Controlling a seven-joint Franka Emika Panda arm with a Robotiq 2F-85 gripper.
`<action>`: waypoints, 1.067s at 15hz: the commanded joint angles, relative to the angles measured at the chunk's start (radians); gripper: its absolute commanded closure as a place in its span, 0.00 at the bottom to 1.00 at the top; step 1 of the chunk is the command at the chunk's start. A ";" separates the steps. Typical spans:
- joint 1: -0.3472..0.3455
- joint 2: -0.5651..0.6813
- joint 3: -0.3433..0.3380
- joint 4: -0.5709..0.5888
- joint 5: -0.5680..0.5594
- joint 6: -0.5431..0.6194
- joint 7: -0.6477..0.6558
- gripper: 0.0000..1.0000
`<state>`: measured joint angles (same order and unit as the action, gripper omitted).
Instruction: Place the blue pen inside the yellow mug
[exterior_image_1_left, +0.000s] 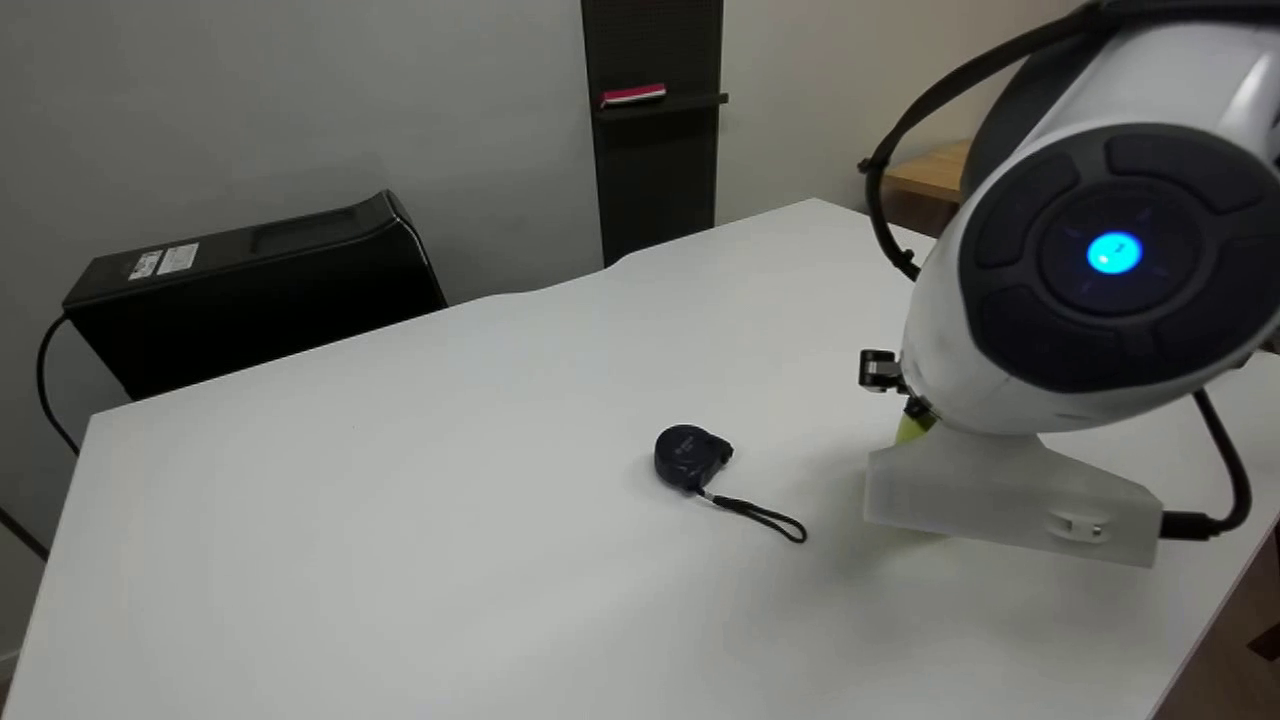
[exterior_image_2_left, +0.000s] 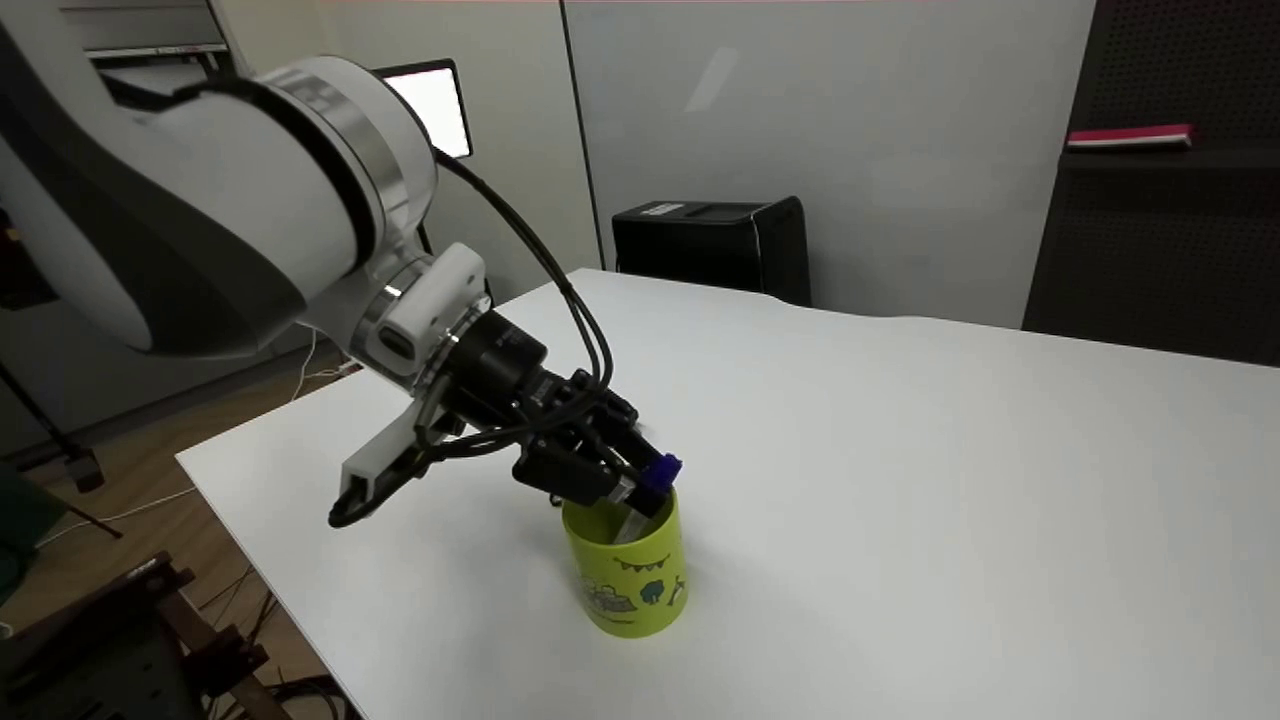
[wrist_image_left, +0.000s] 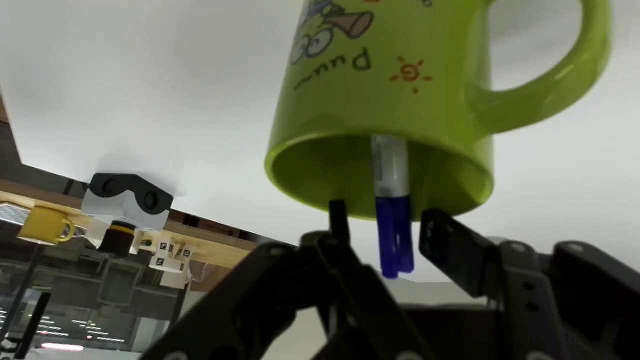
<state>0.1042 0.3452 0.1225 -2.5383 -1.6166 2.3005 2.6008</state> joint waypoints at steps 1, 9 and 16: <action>-0.010 0.022 0.011 0.025 0.022 -0.011 -0.003 0.26; -0.052 -0.028 -0.002 0.057 0.099 0.081 -0.044 0.00; -0.098 -0.068 -0.025 0.133 0.210 0.213 -0.190 0.00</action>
<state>0.0396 0.3034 0.1089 -2.4366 -1.4761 2.4325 2.5275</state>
